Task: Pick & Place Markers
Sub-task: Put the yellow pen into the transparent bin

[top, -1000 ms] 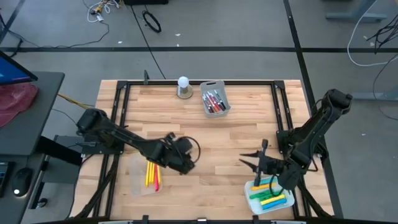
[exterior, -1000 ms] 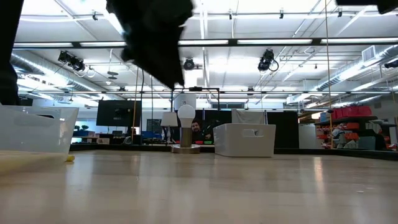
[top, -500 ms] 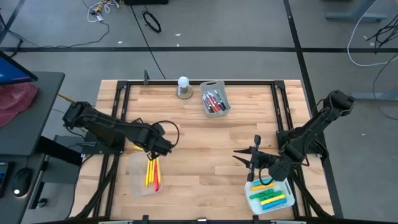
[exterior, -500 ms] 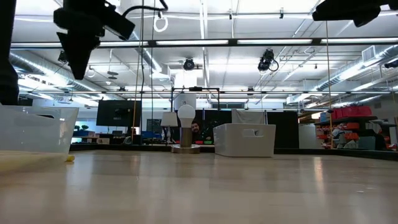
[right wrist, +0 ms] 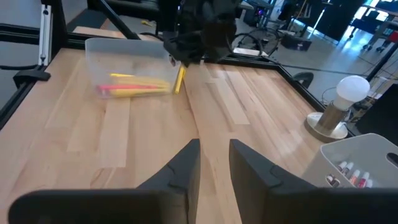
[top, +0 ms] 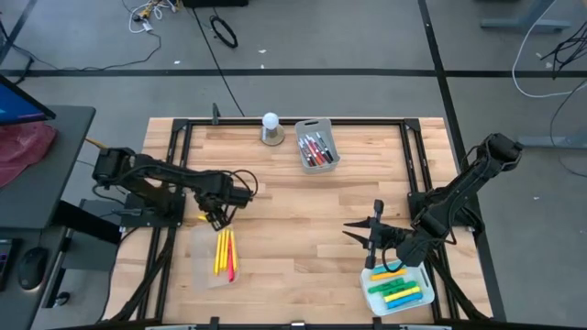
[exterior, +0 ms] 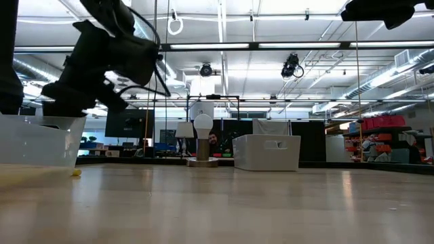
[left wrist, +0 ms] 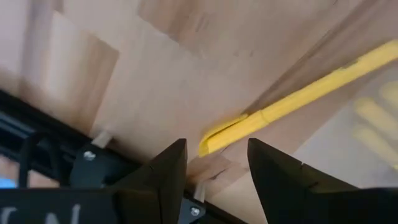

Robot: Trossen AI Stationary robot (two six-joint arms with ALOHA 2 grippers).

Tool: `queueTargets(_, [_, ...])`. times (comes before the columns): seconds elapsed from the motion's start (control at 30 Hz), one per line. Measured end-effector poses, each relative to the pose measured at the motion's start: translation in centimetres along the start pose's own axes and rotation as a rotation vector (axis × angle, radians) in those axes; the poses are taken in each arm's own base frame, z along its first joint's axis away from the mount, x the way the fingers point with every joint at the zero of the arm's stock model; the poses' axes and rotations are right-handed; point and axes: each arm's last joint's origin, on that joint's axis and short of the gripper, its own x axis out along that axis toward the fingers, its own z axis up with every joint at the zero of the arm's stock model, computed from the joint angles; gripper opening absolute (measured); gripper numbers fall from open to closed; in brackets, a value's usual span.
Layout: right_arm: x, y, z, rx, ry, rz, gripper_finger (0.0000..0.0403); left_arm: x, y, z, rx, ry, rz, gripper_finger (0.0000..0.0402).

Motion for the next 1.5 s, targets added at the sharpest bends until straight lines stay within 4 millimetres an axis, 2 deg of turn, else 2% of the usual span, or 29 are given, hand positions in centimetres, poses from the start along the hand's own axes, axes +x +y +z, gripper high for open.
queueTargets(0.17, [0.0, 0.0, 0.0, 0.0, 0.0, 0.0, 0.0086, 1.1, -0.4, -0.3, 0.062, -0.005, -0.021, 0.0177])
queueTargets(0.43, [0.0, 0.0, 0.0, 0.001, 0.0, 0.0, 0.0086, 1.1, -2.5, -1.1, 0.19, -0.094, -0.035, 0.0177])
queueTargets(0.77, [0.1, 0.1, -0.1, -0.002, 0.002, -0.001, 0.0086, 1.1, -3.9, -1.6, 0.316, -0.217, 0.031, 0.0177])
queueTargets(0.97, [0.3, 0.3, -0.3, -0.011, 0.01, -0.003, 0.0086, 1.1, -4.0, -1.3, 0.387, -0.245, 0.023, 0.0177])
queueTargets(1.13, [0.6, 0.7, -0.7, -0.021, 0.021, -0.006, 0.0086, 2.5, -3.8, -1.5, 0.442, -0.244, -0.004, 0.0177])
queueTargets(1.3, [0.8, 1.0, -0.8, -0.036, 0.017, -0.005, 0.0086, 2.8, -3.7, -1.5, 0.443, -0.248, 0.012, 0.0174])
queueTargets(1.5, [0.9, 1.0, -0.7, -0.039, 0.007, -0.003, 0.0086, 2.8, -3.6, -1.5, 0.454, -0.263, 0.045, 0.0131])
